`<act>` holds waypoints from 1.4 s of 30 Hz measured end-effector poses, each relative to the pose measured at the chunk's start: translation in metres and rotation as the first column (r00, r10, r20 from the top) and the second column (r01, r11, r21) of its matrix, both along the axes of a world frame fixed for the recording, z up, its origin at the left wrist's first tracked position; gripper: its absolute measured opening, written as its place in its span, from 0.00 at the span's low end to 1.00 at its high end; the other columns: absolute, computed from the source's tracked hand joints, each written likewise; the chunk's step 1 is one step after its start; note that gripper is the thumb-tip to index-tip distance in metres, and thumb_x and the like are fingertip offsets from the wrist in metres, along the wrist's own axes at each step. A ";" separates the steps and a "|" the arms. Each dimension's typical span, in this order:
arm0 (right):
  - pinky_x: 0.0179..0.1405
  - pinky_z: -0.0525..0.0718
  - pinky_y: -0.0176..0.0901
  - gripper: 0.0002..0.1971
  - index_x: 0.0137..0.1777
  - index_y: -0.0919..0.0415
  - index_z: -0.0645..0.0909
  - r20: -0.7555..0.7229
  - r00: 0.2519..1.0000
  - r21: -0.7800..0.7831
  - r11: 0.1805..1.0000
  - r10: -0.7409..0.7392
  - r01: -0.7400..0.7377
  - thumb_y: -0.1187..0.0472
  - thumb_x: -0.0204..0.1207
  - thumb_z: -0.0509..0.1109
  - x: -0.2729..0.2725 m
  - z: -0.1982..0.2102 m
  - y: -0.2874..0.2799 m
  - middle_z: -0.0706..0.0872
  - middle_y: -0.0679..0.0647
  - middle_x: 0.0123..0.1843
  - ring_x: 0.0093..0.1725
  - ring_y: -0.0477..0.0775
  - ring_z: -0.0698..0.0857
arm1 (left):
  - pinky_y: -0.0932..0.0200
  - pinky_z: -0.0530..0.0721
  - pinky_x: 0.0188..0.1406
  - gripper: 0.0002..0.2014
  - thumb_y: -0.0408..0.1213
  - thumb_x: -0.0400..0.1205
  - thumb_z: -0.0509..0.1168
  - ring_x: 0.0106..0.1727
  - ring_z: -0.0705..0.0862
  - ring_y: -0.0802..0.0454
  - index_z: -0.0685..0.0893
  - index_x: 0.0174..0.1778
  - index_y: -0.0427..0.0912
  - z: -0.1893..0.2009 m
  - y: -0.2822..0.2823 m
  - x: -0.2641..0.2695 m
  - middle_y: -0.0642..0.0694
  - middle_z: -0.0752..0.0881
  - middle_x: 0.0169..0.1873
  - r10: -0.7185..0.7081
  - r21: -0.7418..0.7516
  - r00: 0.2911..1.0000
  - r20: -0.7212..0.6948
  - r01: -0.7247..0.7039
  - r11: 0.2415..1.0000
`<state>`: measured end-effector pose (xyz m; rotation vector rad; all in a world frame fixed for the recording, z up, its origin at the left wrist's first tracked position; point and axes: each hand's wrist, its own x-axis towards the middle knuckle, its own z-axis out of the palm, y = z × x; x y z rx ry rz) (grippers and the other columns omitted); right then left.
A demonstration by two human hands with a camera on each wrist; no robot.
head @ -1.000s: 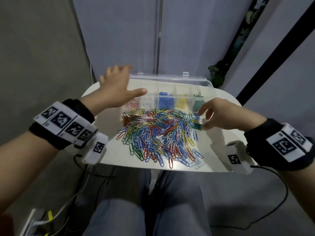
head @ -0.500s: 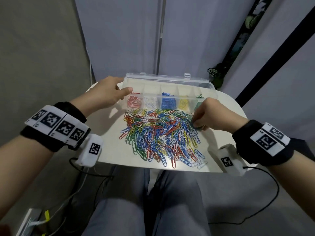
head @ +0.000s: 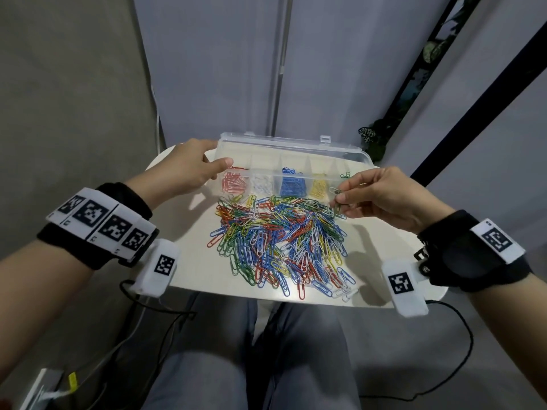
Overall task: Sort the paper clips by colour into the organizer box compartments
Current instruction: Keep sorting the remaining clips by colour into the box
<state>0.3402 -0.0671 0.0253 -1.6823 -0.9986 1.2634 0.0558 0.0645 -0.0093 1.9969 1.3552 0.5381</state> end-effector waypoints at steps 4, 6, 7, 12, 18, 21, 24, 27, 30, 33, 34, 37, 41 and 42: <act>0.33 0.90 0.40 0.07 0.42 0.74 0.86 0.001 1.000 -0.001 1.000 -0.007 0.007 0.82 0.66 0.73 -0.001 -0.002 0.000 0.90 0.65 0.36 0.30 0.55 0.89 | 0.53 0.77 0.44 0.22 0.51 0.84 0.63 0.43 0.85 0.45 0.78 0.73 0.50 0.000 -0.001 0.000 0.44 0.89 0.41 0.009 -0.004 1.000 0.005 -0.009 1.000; 0.33 0.90 0.40 0.08 0.43 0.75 0.86 0.043 0.999 0.002 1.000 -0.011 0.011 0.83 0.66 0.72 -0.003 -0.004 -0.001 0.90 0.66 0.36 0.31 0.56 0.89 | 0.53 0.77 0.44 0.22 0.51 0.84 0.63 0.44 0.85 0.45 0.77 0.74 0.50 0.000 -0.001 0.000 0.44 0.89 0.41 0.015 -0.005 1.000 0.008 -0.015 1.000; 0.33 0.90 0.40 0.09 0.43 0.76 0.87 0.080 0.997 0.005 1.000 -0.006 0.006 0.84 0.65 0.73 -0.003 -0.005 -0.002 0.90 0.67 0.36 0.31 0.57 0.89 | 0.54 0.77 0.44 0.23 0.51 0.84 0.63 0.44 0.84 0.45 0.77 0.74 0.49 0.000 -0.001 0.000 0.44 0.89 0.41 0.015 -0.003 1.000 0.009 -0.015 1.000; 0.38 0.91 0.43 0.09 0.42 0.73 0.89 0.321 0.945 0.017 0.998 0.059 -0.068 0.82 0.63 0.77 -0.004 -0.005 -0.006 0.89 0.68 0.33 0.29 0.55 0.88 | 0.55 0.76 0.42 0.23 0.51 0.84 0.63 0.42 0.84 0.46 0.76 0.75 0.49 0.000 -0.002 0.000 0.43 0.89 0.41 0.013 0.006 1.000 0.006 -0.013 1.000; 0.34 0.90 0.40 0.09 0.41 0.73 0.89 0.410 0.910 0.053 0.994 0.062 -0.092 0.82 0.64 0.77 -0.001 -0.005 -0.010 0.88 0.63 0.28 0.24 0.51 0.85 | 0.58 0.74 0.36 0.22 0.50 0.84 0.64 0.37 0.81 0.50 0.77 0.74 0.48 -0.001 0.000 0.000 0.43 0.89 0.40 0.009 0.023 1.000 0.006 -0.009 1.000; 0.36 0.90 0.40 0.08 0.43 0.71 0.90 0.470 0.882 0.087 0.992 0.036 -0.087 0.80 0.66 0.77 0.001 -0.005 -0.010 0.90 0.63 0.31 0.26 0.51 0.86 | 0.57 0.75 0.37 0.21 0.50 0.84 0.64 0.39 0.83 0.48 0.78 0.73 0.50 -0.002 0.001 -0.001 0.44 0.89 0.39 0.001 0.016 1.000 0.007 -0.002 1.000; 0.32 0.88 0.35 0.09 0.44 0.72 0.90 0.502 0.865 0.111 0.990 0.016 -0.083 0.80 0.67 0.75 0.003 -0.004 -0.011 0.89 0.57 0.27 0.23 0.47 0.84 | 0.57 0.75 0.37 0.19 0.51 0.84 0.64 0.37 0.82 0.49 0.81 0.70 0.53 -0.003 0.003 -0.002 0.47 0.89 0.37 -0.009 0.024 1.000 -0.002 0.009 1.000; 0.32 0.87 0.35 0.09 0.43 0.69 0.91 0.524 0.852 0.123 0.988 0.016 -0.094 0.80 0.67 0.75 0.006 0.001 -0.012 0.88 0.57 0.25 0.23 0.47 0.83 | 0.55 0.76 0.40 0.19 0.51 0.84 0.64 0.38 0.83 0.47 0.80 0.70 0.52 -0.004 0.003 -0.002 0.46 0.88 0.37 -0.005 0.016 1.000 0.015 0.004 1.000; 0.32 0.88 0.38 0.08 0.42 0.71 0.90 0.501 0.865 0.151 0.985 -0.003 -0.084 0.81 0.67 0.75 0.005 0.004 -0.012 0.88 0.60 0.26 0.23 0.51 0.82 | 0.54 0.78 0.43 0.21 0.51 0.84 0.64 0.44 0.86 0.43 0.79 0.72 0.52 -0.004 0.002 -0.001 0.46 0.89 0.38 -0.004 0.006 1.000 0.015 0.004 1.000; 0.31 0.88 0.35 0.09 0.46 0.73 0.88 0.452 0.887 0.245 0.969 -0.096 -0.020 0.81 0.67 0.75 0.008 0.012 -0.007 0.87 0.55 0.22 0.22 0.49 0.83 | 0.57 0.77 0.38 0.21 0.51 0.84 0.63 0.42 0.85 0.45 0.78 0.73 0.50 -0.004 0.001 -0.001 0.47 0.89 0.38 0.006 0.010 1.000 0.017 -0.006 1.000; 0.30 0.87 0.34 0.10 0.48 0.74 0.88 0.437 0.889 0.286 0.958 -0.136 0.006 0.81 0.67 0.75 0.010 0.016 -0.003 0.86 0.53 0.22 0.22 0.48 0.84 | 0.58 0.76 0.36 0.21 0.51 0.84 0.63 0.39 0.84 0.46 0.78 0.73 0.51 -0.004 0.001 -0.001 0.47 0.88 0.38 0.006 0.014 1.000 0.014 -0.006 1.000; 0.30 0.87 0.33 0.10 0.49 0.74 0.87 0.448 0.863 0.374 0.926 -0.235 0.058 0.79 0.68 0.75 0.018 0.027 0.015 0.86 0.53 0.22 0.23 0.49 0.86 | 0.60 0.74 0.34 0.20 0.50 0.84 0.63 0.36 0.82 0.49 0.79 0.72 0.51 -0.003 0.001 0.000 0.47 0.88 0.37 0.005 0.017 1.000 0.014 -0.006 1.000; 0.46 0.91 0.58 0.06 0.44 0.73 0.89 0.541 0.800 0.355 0.933 -0.259 0.062 0.76 0.67 0.77 0.025 0.023 0.041 0.88 0.71 0.36 0.37 0.70 0.89 | 0.57 0.76 0.39 0.23 0.50 0.84 0.64 0.45 0.85 0.43 0.77 0.75 0.48 -0.002 -0.002 0.000 0.44 0.89 0.40 0.017 0.014 1.000 0.021 -0.018 1.000; 0.48 0.90 0.61 0.07 0.44 0.71 0.89 0.572 0.786 0.317 0.947 -0.236 0.054 0.75 0.67 0.78 0.025 0.020 0.045 0.89 0.70 0.38 0.39 0.71 0.90 | 0.57 0.76 0.39 0.22 0.50 0.84 0.63 0.45 0.85 0.43 0.77 0.74 0.48 -0.001 -0.002 -0.001 0.44 0.89 0.40 0.014 0.014 1.000 0.020 -0.014 1.000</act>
